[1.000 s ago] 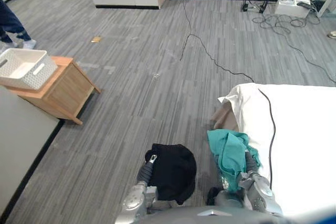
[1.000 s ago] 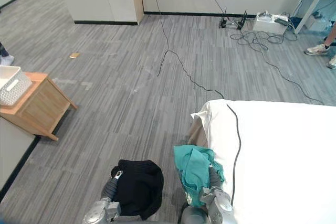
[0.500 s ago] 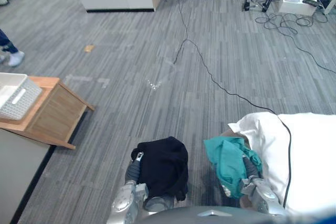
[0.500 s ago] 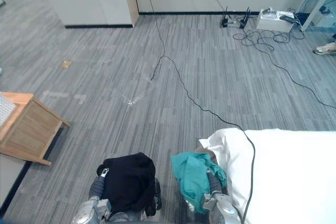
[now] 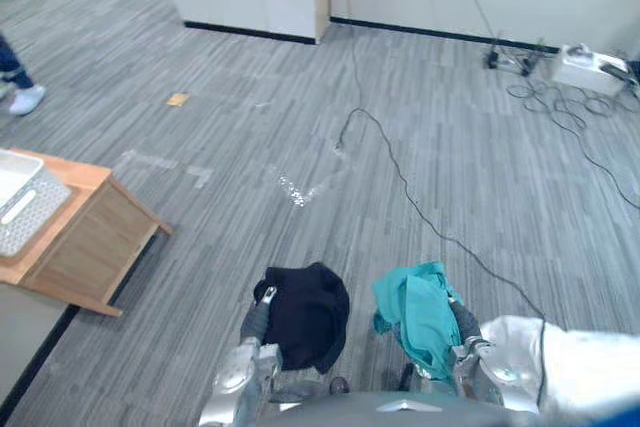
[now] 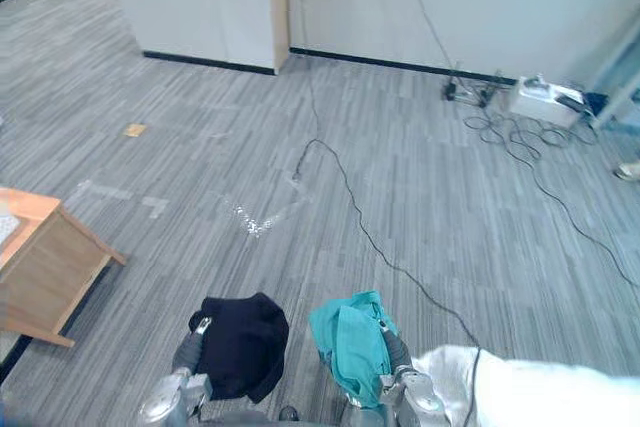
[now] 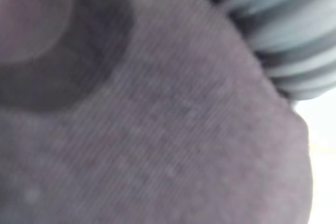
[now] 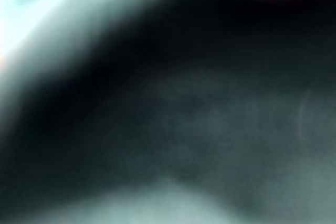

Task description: Tidy the bed and pick cloth on bed and put in laundry

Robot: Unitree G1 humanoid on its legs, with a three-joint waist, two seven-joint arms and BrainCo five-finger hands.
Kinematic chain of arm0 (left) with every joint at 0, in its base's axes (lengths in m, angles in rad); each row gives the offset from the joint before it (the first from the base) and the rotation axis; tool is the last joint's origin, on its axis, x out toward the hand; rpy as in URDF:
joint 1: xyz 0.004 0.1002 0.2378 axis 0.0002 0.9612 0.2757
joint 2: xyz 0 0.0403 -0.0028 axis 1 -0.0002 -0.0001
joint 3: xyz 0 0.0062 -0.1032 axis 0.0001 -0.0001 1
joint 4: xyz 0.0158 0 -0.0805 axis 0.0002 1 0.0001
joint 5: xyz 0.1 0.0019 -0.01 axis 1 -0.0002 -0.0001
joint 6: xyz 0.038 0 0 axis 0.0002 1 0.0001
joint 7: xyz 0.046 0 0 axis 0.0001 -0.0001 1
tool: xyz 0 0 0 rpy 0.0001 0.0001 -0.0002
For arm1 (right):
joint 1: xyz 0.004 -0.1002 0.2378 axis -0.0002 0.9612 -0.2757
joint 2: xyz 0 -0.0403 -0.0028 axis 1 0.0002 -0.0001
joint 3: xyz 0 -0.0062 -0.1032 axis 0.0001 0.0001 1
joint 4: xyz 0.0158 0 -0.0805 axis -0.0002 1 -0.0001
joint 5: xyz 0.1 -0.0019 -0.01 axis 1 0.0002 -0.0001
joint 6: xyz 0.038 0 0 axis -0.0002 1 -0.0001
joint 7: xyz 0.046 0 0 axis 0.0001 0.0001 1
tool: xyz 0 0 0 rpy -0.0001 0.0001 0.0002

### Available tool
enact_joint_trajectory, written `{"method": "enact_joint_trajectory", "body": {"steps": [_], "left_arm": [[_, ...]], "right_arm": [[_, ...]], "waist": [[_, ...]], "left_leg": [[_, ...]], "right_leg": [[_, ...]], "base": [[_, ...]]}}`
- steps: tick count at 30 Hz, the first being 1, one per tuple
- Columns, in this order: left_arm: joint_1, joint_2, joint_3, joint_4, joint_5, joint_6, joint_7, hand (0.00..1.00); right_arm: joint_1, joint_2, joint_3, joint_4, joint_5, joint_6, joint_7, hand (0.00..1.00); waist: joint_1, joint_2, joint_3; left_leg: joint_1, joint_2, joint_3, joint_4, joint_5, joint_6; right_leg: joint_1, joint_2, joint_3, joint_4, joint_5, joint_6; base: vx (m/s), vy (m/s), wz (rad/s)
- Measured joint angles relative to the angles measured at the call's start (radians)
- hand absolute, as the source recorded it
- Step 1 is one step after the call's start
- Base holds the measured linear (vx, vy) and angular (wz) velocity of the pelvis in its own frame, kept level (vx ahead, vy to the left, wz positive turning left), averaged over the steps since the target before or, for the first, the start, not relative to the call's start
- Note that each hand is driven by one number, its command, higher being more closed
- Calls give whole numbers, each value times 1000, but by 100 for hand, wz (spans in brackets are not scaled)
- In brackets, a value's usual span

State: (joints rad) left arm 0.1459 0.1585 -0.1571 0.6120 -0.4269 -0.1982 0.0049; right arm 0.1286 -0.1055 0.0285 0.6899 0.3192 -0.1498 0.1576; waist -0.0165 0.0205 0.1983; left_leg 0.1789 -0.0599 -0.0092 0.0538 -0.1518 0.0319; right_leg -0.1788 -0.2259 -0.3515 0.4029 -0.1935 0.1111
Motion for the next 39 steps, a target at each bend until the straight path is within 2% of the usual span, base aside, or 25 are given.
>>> {"method": "enact_joint_trajectory", "body": {"steps": [3, 5, 6, 7, 8, 9, 11, 12, 14, 16, 18, 20, 21, 23, 24, 26, 27, 29, 30, 31, 33, 35, 36, 38, 39], "left_arm": [[15, -10, 13, 0, -36, -1, -48, 100], [63, -10, 19, 2, -48, -1, -81, 100], [94, -20, 31, 6, -64, 9, -108, 100], [118, -41, 45, 23, -79, 29, -133, 100], [136, -49, 52, 43, -93, 40, -144, 100], [138, -77, 74, 79, -111, 64, -156, 100], [154, -114, 109, 77, -111, 51, -161, 100], [145, -116, 124, 79, -112, 44, -173, 100], [146, -113, 141, 78, -111, 19, -178, 100], [144, -113, 142, 77, -111, -13, -182, 100], [128, -113, 142, 80, -113, -30, -181, 100], [119, -114, 134, 82, -126, -31, -179, 100], [113, -114, 130, 82, -134, -31, -178, 100], [106, -114, 124, 82, -143, -31, -173, 100], [108, -112, 128, 82, -152, -29, -172, 100], [99, -89, 138, 90, -153, -26, -165, 100], [72, -77, 132, 113, -153, -24, -156, 100], [49, -75, 118, 129, -152, -5, -148, 100], [40, -70, 117, 135, -150, 1, -148, 100], [27, -69, 117, 160, -151, 16, -138, 100], [27, -68, 98, 181, -151, 36, -103, 100], [2, -62, 81, 201, -151, 43, -66, 100], [-8, -63, 79, 219, -151, 46, -52, 100], [-30, -71, 80, 218, -151, 51, -39, 100], [-48, -72, 83, 220, -151, 51, -35, 100]], "right_arm": [[25, 44, 1, -50, 28, 0, -24, 100], [41, 62, 5, -84, 51, 0, -31, 100], [41, 60, 10, -95, 60, 0, -37, 100], [52, 49, 10, -110, 74, 3, -44, 100], [57, 45, 9, -116, 82, 5, -48, 100], [44, 45, 3, -110, 86, 21, -59, 100], [31, 33, -1, -108, 88, 39, -62, 100], [24, 22, 1, -90, 86, 50, -59, 100], [18, 23, 1, -54, 78, 52, -54, 100], [10, 20, -8, -23, 68, 52, -43, 100], [-17, 11, -31, 20, 36, 51, -39, 100], [-16, 4, -63, 42, -2, 35, -21, 100], [-10, 3, -68, 46, -9, 27, -14, 100], [21, 3, -76, 52, -11, -1, -6, 100], [44, 10, -73, 55, -13, -15, -6, 100], [46, 18, -70, 63, -31, -24, -6, 100], [35, 14, -70, 81, -39, -26, -6, 100], [26, 10, -79, 118, -51, -16, -5, 100], [21, 15, -79, 126, -58, -7, -4, 100], [14, 15, -79, 135, -68, 1, -2, 100], [19, 14, -77, 135, -72, 3, 0, 100], [20, 16, -76, 135, -77, 2, 6, 100], [22, 16, -76, 137, -74, -2, 8, 100], [24, 21, -85, 135, -67, -30, 8, 100], [23, 29, -101, 137, -65, -38, 7, 100]], "waist": [[11, -9, 2], [14, -24, -1], [19, -19, -5], [12, 13, -28], [11, 27, -40], [12, 42, -39], [13, 57, -31], [22, 69, -20], [40, 67, -10], [57, 57, -9], [65, 49, -2], [62, 39, 3], [61, 36, 5], [58, 34, 7], [68, 15, -3], [64, -24, -26], [59, -23, -38], [57, -34, -35], [59, -45, -31], [56, -41, -27], [32, -26, -18], [25, -33, -15], [11, -30, -10], [-2, -25, -12], [4, -26, -12]], "left_leg": [[34, 46, -29, 44, -81, -36], [60, 69, -37, 101, -178, -57], [79, 100, -41, 142, -246, -75], [95, 162, -46, 143, -279, -85], [103, 185, -53, 168, -262, -114], [34, 213, -48, 335, -221, -107], [-129, 257, -55, 675, -69, -115], [-202, 288, -37, 862, -60, -123], [-275, 275, -19, 989, -61, -123], [-356, 224, 36, 947, -64, -118], [-403, 168, 134, 688, -72, -112], [-383, 96, 303, 242, 37, -72], [-378, 82, 348, 162, 77, -54], [-383, 70, 483, 70, 155, 31], [-383, 65, 535, 84, 212, 164], [-377, 13, 518, 69, 179, 172], [-356, -14, 484, 51, 168, 173], [-309, -34, 411, 49, 127, 169], [-258, -44, 363, 52, 91, 159], [-191, -46, 314, 51, 60, 149], [-80, -42, 236, 34, 24, 131], [-7, -36, 157, 15, 6, 118], [10, -20, 95, 17, 0, 108], [16, 15, -1, 19, -19, 77], [21, 39, -60, 24, -47, 48]], "right_leg": [[-31, 1, 51, -224, 151, 15], [-44, -6, 106, -218, 170, 12], [-66, 1, 118, -140, 211, -30], [-94, 32, 89, -26, 199, -63], [-95, 51, 70, 5, 152, -88], [-85, 77, 56, 38, 102, -109], [-11, 127, 37, -13, 71, -139], [80, 175, 33, -82, 62, -154], [223, 211, 33, -186, 48, -166], [316, 221, 34, -272, 34, -159], [382, 221, 34, -329, 34, -155], [462, 223, 2, -400, 21, -133], [488, 226, -6, -418, 14, -124], [547, 242, -43, -441, -13, -86], [582, 240, -63, -435, -43, -55], [568, 198, -84, -377, -44, -47], [530, 175, -87, -270, -43, -45], [449, 119, -95, 22, -1, 2], [375, 72, -93, 275, 41, -2], [313, 49, -64, 477, 35, -1], [217, 30, -28, 633, 0, -18], [92, 19, 21, 621, -58, -38], [31, 13, 41, 505, -84, -46], [-31, 15, 70, 218, -65, -28], [-48, 21, 116, 13, -2, -19]], "base": [[448, -336, 69], [373, -371, 42], [501, -488, 26], [621, -596, 34], [596, -493, 26], [605, -507, 7], [598, -480, 2], [489, -334, -2], [559, -363, -17], [557, -324, -24], [472, -161, -21], [518, -87, 1], [527, -51, 18], [585, -5, 23], [551, 14, 23], [580, 50, 48], [714, 117, 88], [613, 90, 95], [627, 29, 103], [623, 16, 106], [573, -29, 117], [513, -119, 131], [431, -205, 165], [423, -255, 165], [541, -447, 137]]}}
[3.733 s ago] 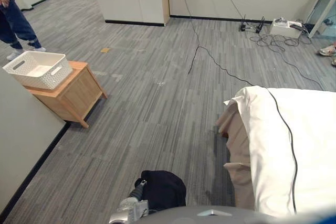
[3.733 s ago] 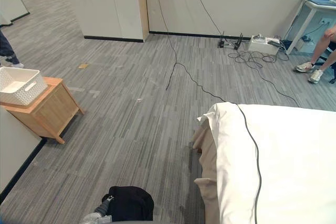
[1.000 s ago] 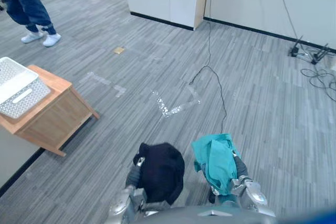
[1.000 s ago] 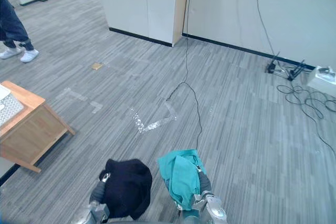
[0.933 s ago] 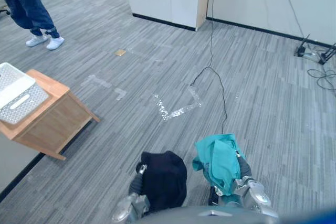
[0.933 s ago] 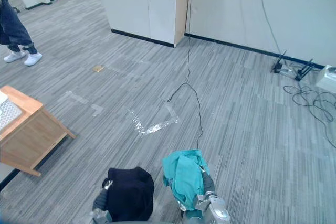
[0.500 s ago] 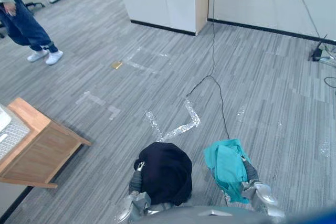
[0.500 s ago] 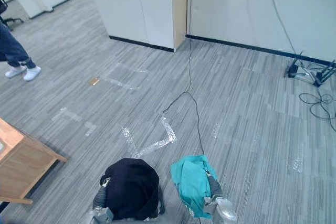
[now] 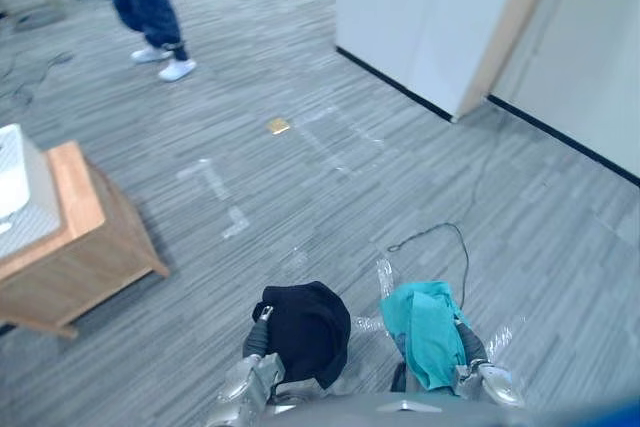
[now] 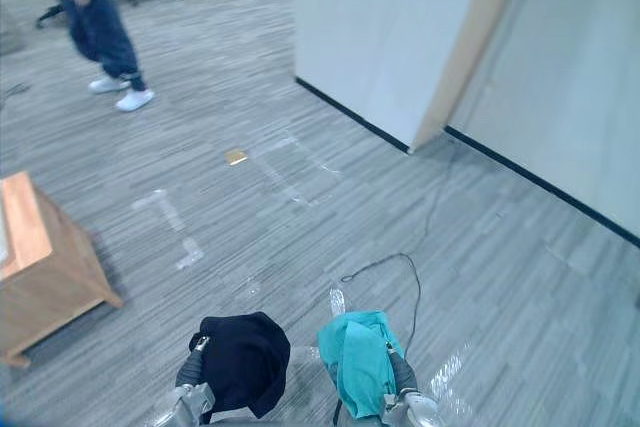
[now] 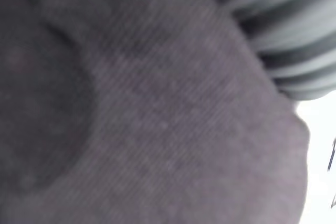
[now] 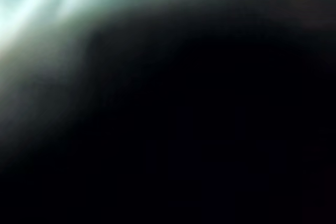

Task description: Tidy the bed and pick cloth on bed and put in laundry

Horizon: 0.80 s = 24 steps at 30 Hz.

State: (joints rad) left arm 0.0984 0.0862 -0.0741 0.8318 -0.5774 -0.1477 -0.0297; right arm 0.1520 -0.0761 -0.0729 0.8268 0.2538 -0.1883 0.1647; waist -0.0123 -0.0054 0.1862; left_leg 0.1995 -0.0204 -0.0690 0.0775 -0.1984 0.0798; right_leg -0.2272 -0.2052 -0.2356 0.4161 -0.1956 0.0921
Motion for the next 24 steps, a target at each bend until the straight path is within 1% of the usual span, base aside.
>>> {"method": "enact_joint_trajectory", "body": {"steps": [1, 2, 3, 4, 5, 6, 7, 8, 9, 10, 11, 12, 13, 14, 15, 16, 17, 18, 19, 20, 21, 22, 23, 24], "left_arm": [[1, -3, 12, 7, 0, -4, 6, 100], [5, -6, 22, 16, 0, -10, 6, 100], [25, -12, 53, 19, 0, -12, 7, 100], [32, -19, 69, 20, 0, -13, 9, 100], [67, -51, 104, 20, 1, -20, 13, 100], [74, -63, 113, 18, 2, -24, 12, 100], [80, -79, 128, 18, 2, -27, 13, 100], [82, -96, 168, 6, 9, -44, 10, 100], [81, -102, 182, 5, 9, -50, 8, 100], [90, -114, 201, -6, 13, -61, 4, 100], [117, -117, 202, -41, 37, -73, 1, 100], [131, -116, 201, -52, 47, -81, -1, 100], [145, -113, 200, -64, 51, -88, -5, 100], [151, -109, 199, -70, 51, -92, -8, 100], [155, -111, 200, -67, 51, -94, -7, 100], [155, -111, 199, -62, 51, -93, -8, 100], [155, -112, 199, -60, 56, -93, -9, 100], [160, -111, 193, -59, 60, -94, -17, 100], [172, -111, 194, -52, 69, -96, -28, 100], [168, -108, 209, -43, 64, -96, -41, 100], [153, -83, 228, -42, 80, -99, -49, 100], [141, -65, 233, -36, 89, -100, -52, 100], [131, -63, 232, -19, 91, -99, -52, 100], [120, -62, 230, -3, 92, -97, -52, 100]], "right_arm": [[1, 1, 0, 5, 8, -5, 0, 100], [2, 3, 2, 6, 11, -8, 0, 100], [4, 11, 1, 11, 18, -16, 0, 100], [3, 12, 1, 16, 20, -18, 1, 100], [0, 5, -5, 16, 31, -33, 3, 100], [-8, 2, -3, 17, 31, -32, 3, 100], [-17, -3, 1, 17, 32, -31, 3, 100], [-18, -5, 5, 12, 37, -25, 4, 100], [-12, -4, 9, 11, 37, -22, 5, 100], [-4, -12, 17, 0, 37, -13, 5, 100], [-6, -17, 29, -21, 38, 0, 1, 100], [-11, -16, 34, -24, 39, 2, -1, 100], [-23, -15, 43, -24, 39, 3, -2, 100], [-41, -15, 46, -23, 40, 5, -2, 100], [-61, -16, 45, -22, 43, 8, -5, 100], [-66, -16, 43, -22, 52, 8, -7, 100], [-69, -15, 29, -22, 67, 8, -10, 100], [-70, -16, 12, -22, 72, 6, -10, 100], [-70, -16, 1, -20, 76, 4, -9, 100], [-72, -13, -4, -4, 76, 4, -10, 100], [-76, 5, 3, 2, 76, 0, -7, 100], [-78, 22, 4, 3, 76, -2, -2, 100], [-80, 26, 4, 3, 76, -4, -1, 100], [-80, 29, 7, 8, 75, -4, 0, 100]], "waist": [[10, -6, -1], [13, -8, 0], [16, -15, 0], [16, -9, 0], [32, 45, -20], [35, 48, -20], [28, 48, -15], [24, 59, -7], [26, 63, 1], [42, 72, 11], [65, 82, 17], [72, 79, 15], [81, 73, 12], [88, 70, 13], [96, 71, 18], [94, 70, 19], [93, 67, 20], [98, 68, 19], [110, 74, 16], [115, 62, 11], [114, 11, -7], [114, -19, -2], [113, -24, -1], [111, -22, -3]], "left_leg": [[2, 17, -47, 21, -32, -25], [5, 25, -67, 39, -57, -38], [12, 38, -115, 82, -118, -59], [21, 56, -134, 101, -151, -69], [44, 121, -161, 131, -167, -98], [28, 122, -149, 181, -152, -79], [-8, 121, -129, 271, -131, -82], [-129, 140, -65, 550, -29, -118], [-185, 166, -32, 670, 43, -128], [-262, 211, 11, 831, 112, -146], [-359, 240, 70, 985, 106, -148], [-398, 238, 101, 1010, 96, -149], [-448, 230, 149, 1004, 81, -153], [-502, 226, 225, 943, 58, -157], [-516, 219, 310, 802, 40, -153], [-505, 201, 347, 694, 39, -149], [-459, 149, 404, 416, 77, -123], [-413, 110, 423, 195, 158, -108], [-372, 93, 424, 27, 307, -64], [-356, 76, 435, 12, 303, 23], [-357, 47, 446, 10, 289, 22], [-360, 36, 457, 42, 257, 35], [-362, 39, 470, 75, 233, 44], [-360, 56, 485, 143, 191, 45]], "right_leg": [[2, -1, 73, -170, 69, 8], [5, -2, 110, -221, 96, 22], [12, -4, 168, -242, 121, 59], [14, 5, 173, -208, 174, 71], [8, 51, 129, -67, 108, 17], [12, 44, 114, -31, 75, 6], [32, 33, 86, -14, 53, 4], [127, 26, 10, -29, 10, -20], [178, 31, -21, -50, 0, -38], [250, 50, -61, -82, -16, -59], [340, 65, -113, -128, -43, -65], [371, 66, -131, -152, -51, -59], [405, 71, -154, -196, -49, -55], [439, 85, -171, -256, -26, -59], [471, 94, -189, -286, 4, -60], [483, 96, -196, -295, 19, -46], [503, 94, -205, -300, 47, 1], [519, 97, -205, -303, 52, 29], [537, 113, -184, -305, 31, 56], [554, 104, -173, -309, 23, 62], [553, 78, -162, -324, 30, 61], [561, 60, -133, -335, 52, 79], [570, 55, -123, -340, 74, 88], [587, 54, -98, -339, 136, 85]], "base": [[539, -491, 129], [549, -571, 114], [365, -433, 84], [564, -617, 117], [476, -490, 86], [470, -463, 93], [361, -363, 114], [368, -368, 131], [523, -509, 140], [479, -469, 95], [442, -443, 75], [331, -311, 52], [354, -248, 28], [459, -219, 24], [322, -115, 20], [444, -46, 27], [368, -5, 24], [553, 9, 2], [366, 39, -20], [451, 54, -10], [521, 58, 0], [507, 39, 4], [483, 22, -15], [359, 8, -28]]}}
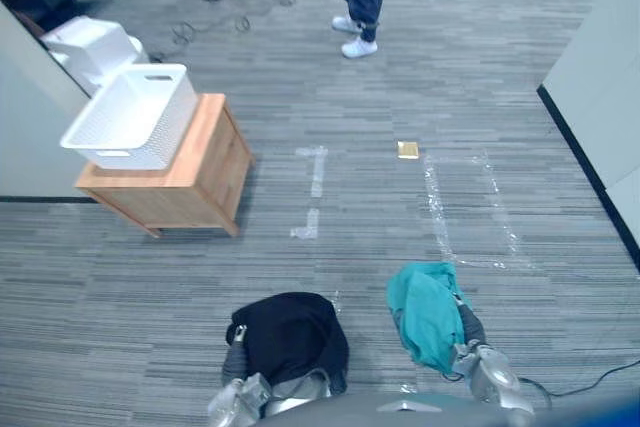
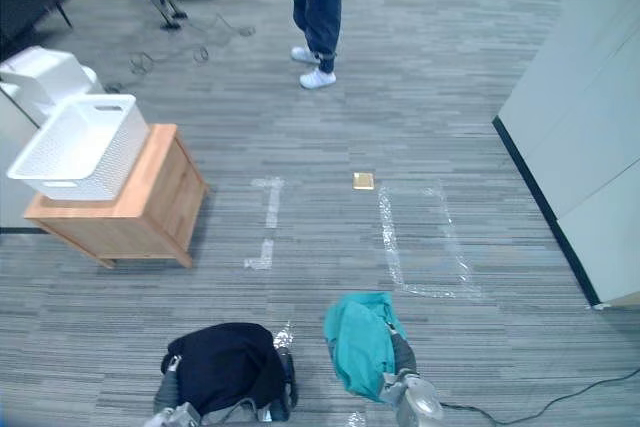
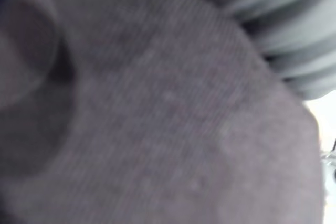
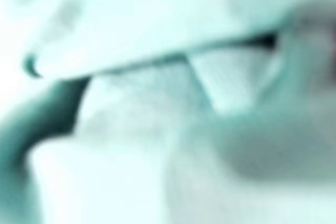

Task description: Tidy the bed and pick cloth on bed and put in laundry

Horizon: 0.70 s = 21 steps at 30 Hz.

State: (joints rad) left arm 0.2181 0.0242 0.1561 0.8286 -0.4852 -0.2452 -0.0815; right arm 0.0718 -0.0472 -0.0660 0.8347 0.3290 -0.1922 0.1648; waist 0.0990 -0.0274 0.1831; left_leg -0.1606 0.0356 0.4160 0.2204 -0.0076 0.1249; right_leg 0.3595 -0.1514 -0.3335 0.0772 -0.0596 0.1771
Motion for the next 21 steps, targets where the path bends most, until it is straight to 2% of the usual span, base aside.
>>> {"method": "enact_joint_trajectory", "body": {"steps": [1, 2, 3, 4, 6, 7, 8, 9, 10, 11, 12, 13, 14, 15, 16, 17, 18, 19, 20, 21], "left_arm": [[0, 3, 0, 8, 4, 0, -1, 100], [1, 5, -2, 13, 9, -1, 0, 100], [10, 6, -32, 29, 28, 3, 0, 100], [-1, 32, -69, 47, 32, 3, -6, 100], [-22, 58, -84, 63, 51, 4, -5, 100], [-36, 64, -89, 70, 67, 21, 4, 100], [-46, 66, -117, 69, 67, 35, 18, 100], [-47, 66, -128, 69, 66, 41, 21, 100], [-55, 68, -152, 69, 62, 56, 31, 100], [-69, 69, -160, 70, 62, 78, 43, 100], [-79, 66, -166, 70, 62, 89, 48, 100], [-98, 63, -166, 68, 61, 102, 57, 100], [-108, 61, -165, 69, 61, 108, 61, 100], [-123, 54, -165, 68, 61, 113, 66, 100], [-121, 41, -150, 67, 62, 113, 67, 100], [-118, 36, -144, 67, 62, 114, 68, 100], [-116, 27, -134, 68, 62, 120, 78, 100], [-101, -4, -130, 65, 60, 125, 86, 100], [-96, -17, -116, 58, 60, 125, 87, 100], [-95, -27, -91, 51, 59, 126, 88, 100]], "right_arm": [[-7, 1, 1, 14, -1, 0, 2, 100], [1, 1, 0, 18, -3, 0, 2, 100], [27, -10, -3, 26, -11, -1, 1, 100], [24, -9, -3, 58, -9, 0, -9, 100], [25, -10, 3, 69, -10, 0, -10, 100], [25, -13, 2, 80, -10, 0, -9, 100], [29, -14, 0, 92, -9, 0, -9, 100], [35, -14, 1, 91, -9, 0, -9, 100], [40, -13, 8, 90, -8, -4, -7, 100], [41, -13, 9, 84, -7, -20, 1, 100], [41, -13, 9, 76, -7, -28, 6, 100], [44, -11, 9, 58, -4, -35, 11, 100], [48, -9, 9, 47, -2, -35, 13, 100], [57, -7, 8, 33, 0, -36, 14, 100], [66, -4, 12, 22, 0, -35, 16, 100], [71, -2, 17, 17, 0, -35, 16, 100], [77, -14, 19, 3, 0, -35, 20, 100], [73, -32, 21, -7, 0, -34, 20, 100], [66, -42, 23, -10, -5, -35, 18, 100], [55, -51, 23, -21, -6, -20, 21, 100]], "waist": [[5, 7, 1], [8, 2, -9], [-7, 35, -41], [-25, 3, -50], [-32, -29, -37], [-43, -30, -21], [-61, -12, -10], [-72, -11, -11], [-89, -1, -4], [-92, 6, -1], [-96, 11, -1], [-109, 15, -1], [-112, 15, -1], [-111, 10, 0], [-111, 6, -2], [-112, 2, -4], [-113, 13, -14], [-104, 60, -28], [-98, 67, -30], [-95, 66, -27]], "left_leg": [[-17, 27, 28, 103, -56, -35], [-10, 14, 12, 86, -67, -71], [42, -5, -16, -10, -76, -24], [93, -44, -18, -38, -109, -32], [150, -86, -29, -62, -138, -22], [205, -94, -46, -76, -155, -26], [256, -88, -76, -100, -166, -32], [279, -84, -90, -110, -169, -36], [309, -66, -113, -114, -182, -38], [332, -45, -141, -108, -200, -50], [339, -32, -161, -105, -208, -59], [348, -6, -204, -105, -217, -83], [354, 1, -231, -106, -223, -96], [365, 10, -277, -96, -245, -122], [378, 17, -325, -72, -283, -149], [389, 20, -349, -61, -306, -162], [413, 50, -386, -56, -337, -183], [425, 88, -408, -40, -323, -193], [410, 100, -405, 4, -308, -200], [323, 113, -408, 191, -269, -204]], "right_leg": [[2, 7, 26, 38, 59, -8], [-9, -1, 35, 80, 66, -9], [-46, -8, 42, 223, 59, -7], [-115, -74, 44, 445, 45, -12], [-223, -160, 55, 720, 72, -31], [-299, -183, 53, 877, 23, -87], [-373, -169, 52, 961, -38, -122], [-406, -157, 53, 974, -64, -118], [-471, -132, 38, 945, -135, -111], [-530, -108, 28, 841, -177, -115], [-553, -96, 16, 749, -182, -113], [-566, -69, 12, 501, -157, -105], [-562, -56, 24, 367, -122, -102], [-565, -46, 85, 168, -45, -97], [-562, -41, 168, 73, 12, -71], [-560, -40, 199, 70, 40, -61], [-563, -21, 224, 148, 113, -68], [-574, 3, 190, 240, 39, -103], [-575, 4, 177, 266, 13, -118], [-550, 3, 148, 288, -28, -129]], "base": [[307, 29, -26], [224, 87, -16], [199, 105, 22], [239, 78, 28], [256, 17, 21], [414, 17, 26], [409, 2, 37], [349, -13, 63], [342, -94, 65], [349, -121, 73], [433, -192, 93], [317, -167, 99], [429, -258, 129], [477, -328, 123], [609, -453, 120], [540, -426, 111], [683, -489, 98], [593, -394, 81], [683, -486, 69], [547, -422, 73]]}}
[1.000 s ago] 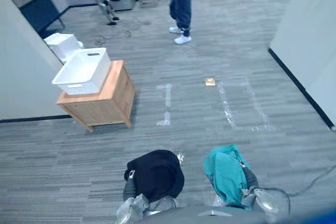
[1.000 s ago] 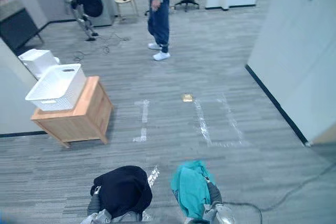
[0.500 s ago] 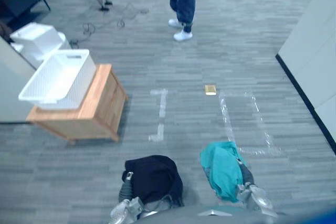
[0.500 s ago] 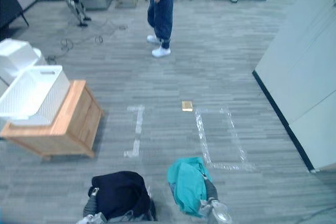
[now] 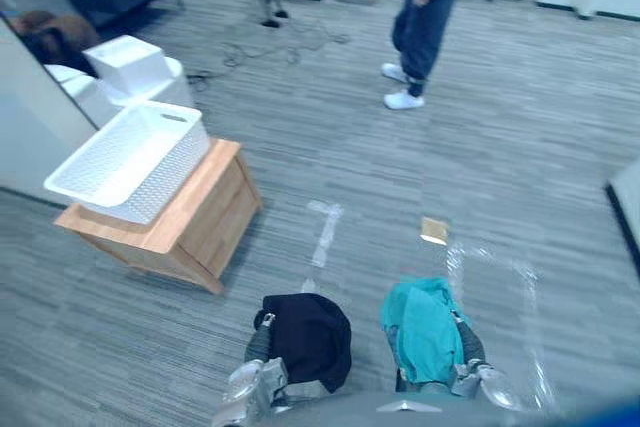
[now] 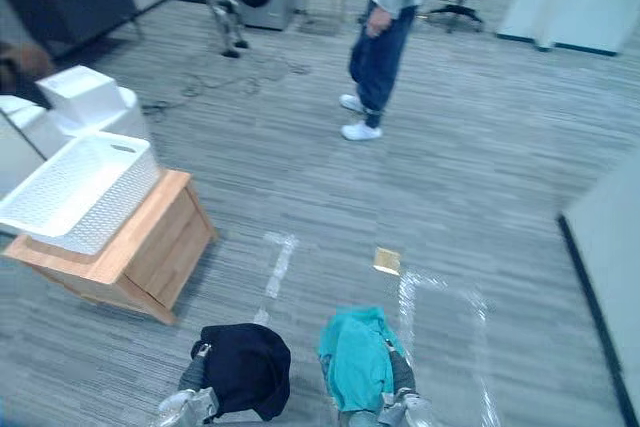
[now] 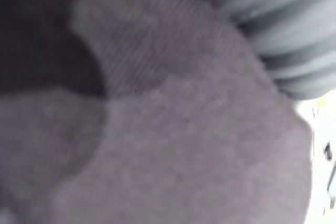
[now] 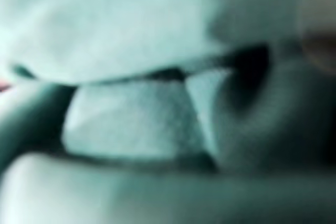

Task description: Tidy the bed and pick cloth on bed and put in laundry

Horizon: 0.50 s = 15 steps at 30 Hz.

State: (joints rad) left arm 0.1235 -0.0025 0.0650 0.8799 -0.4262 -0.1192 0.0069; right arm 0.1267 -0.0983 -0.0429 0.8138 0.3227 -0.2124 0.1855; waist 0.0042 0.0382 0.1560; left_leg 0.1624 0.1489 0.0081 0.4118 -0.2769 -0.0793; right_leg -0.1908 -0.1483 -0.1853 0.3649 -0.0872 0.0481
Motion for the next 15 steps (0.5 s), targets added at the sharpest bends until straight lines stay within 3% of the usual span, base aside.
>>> {"method": "enact_joint_trajectory", "body": {"steps": [1, 3, 5, 7, 9, 10, 11, 12, 15], "left_arm": [[-3, -2, 25, -9, -2, -1, -1, 100], [20, 1, 33, -41, -19, -15, -5, 100], [27, 11, 19, -58, -35, -42, -8, 100], [28, 12, 12, -67, -37, -49, -14, 100], [28, 14, -6, -63, -52, -50, -26, 100], [27, 16, -21, -63, -61, -49, -27, 100], [28, 17, -39, -62, -66, -50, -32, 100], [26, 28, -50, -59, -75, -50, -31, 100], [16, 73, -52, -58, -76, -62, -29, 100]], "right_arm": [[-2, 6, 4, -14, 0, 9, 12, 100], [-1, 5, 12, -17, 1, 5, 33, 100], [7, 6, 13, -17, -6, -11, 36, 100], [5, 3, 11, -18, -17, -23, 33, 100], [5, 0, 14, -15, -43, -23, 30, 100], [3, -2, 15, -15, -45, -24, 29, 100], [3, -7, 15, -15, -53, -31, 25, 100], [-6, -9, 17, -1, -54, -34, 20, 100], [-38, 0, 62, 6, -73, -46, 7, 100]], "waist": [[1, 3, 3], [13, 8, 18], [14, -1, 18], [11, 2, 23], [6, 2, 25], [3, 2, 27], [-6, 10, 29], [-10, 15, 36], [-6, -49, 60]], "left_leg": [[-125, 38, 1, 258, 92, -7], [-255, 132, 56, 543, 103, -17], [-318, 166, 161, 585, 102, -16], [-350, 161, 295, 453, 96, -18], [-344, 89, 422, 170, 105, -14], [-336, 62, 458, 69, 133, -6], [-317, 15, 534, -131, 258, 14], [-289, -18, 588, -219, 287, 175], [-285, -105, 570, -299, 300, 184]], "right_leg": [[61, 10, -42, -20, -29, -20], [189, 36, -112, -86, -50, -41], [299, 41, -164, -180, -55, -43], [387, 44, -205, -265, -50, -33], [434, 42, -252, -306, -52, -28], [442, 42, -268, -311, -57, -20], [456, 51, -297, -312, -73, 5], [477, 55, -314, -314, -89, 26], [476, 14, -332, -319, -92, 36]], "base": [[521, -409, 76], [473, -327, 58], [404, -287, 56], [369, -172, 46], [335, -50, 49], [430, 32, 70], [339, 68, 88], [397, 102, 96], [259, 109, 66]]}}
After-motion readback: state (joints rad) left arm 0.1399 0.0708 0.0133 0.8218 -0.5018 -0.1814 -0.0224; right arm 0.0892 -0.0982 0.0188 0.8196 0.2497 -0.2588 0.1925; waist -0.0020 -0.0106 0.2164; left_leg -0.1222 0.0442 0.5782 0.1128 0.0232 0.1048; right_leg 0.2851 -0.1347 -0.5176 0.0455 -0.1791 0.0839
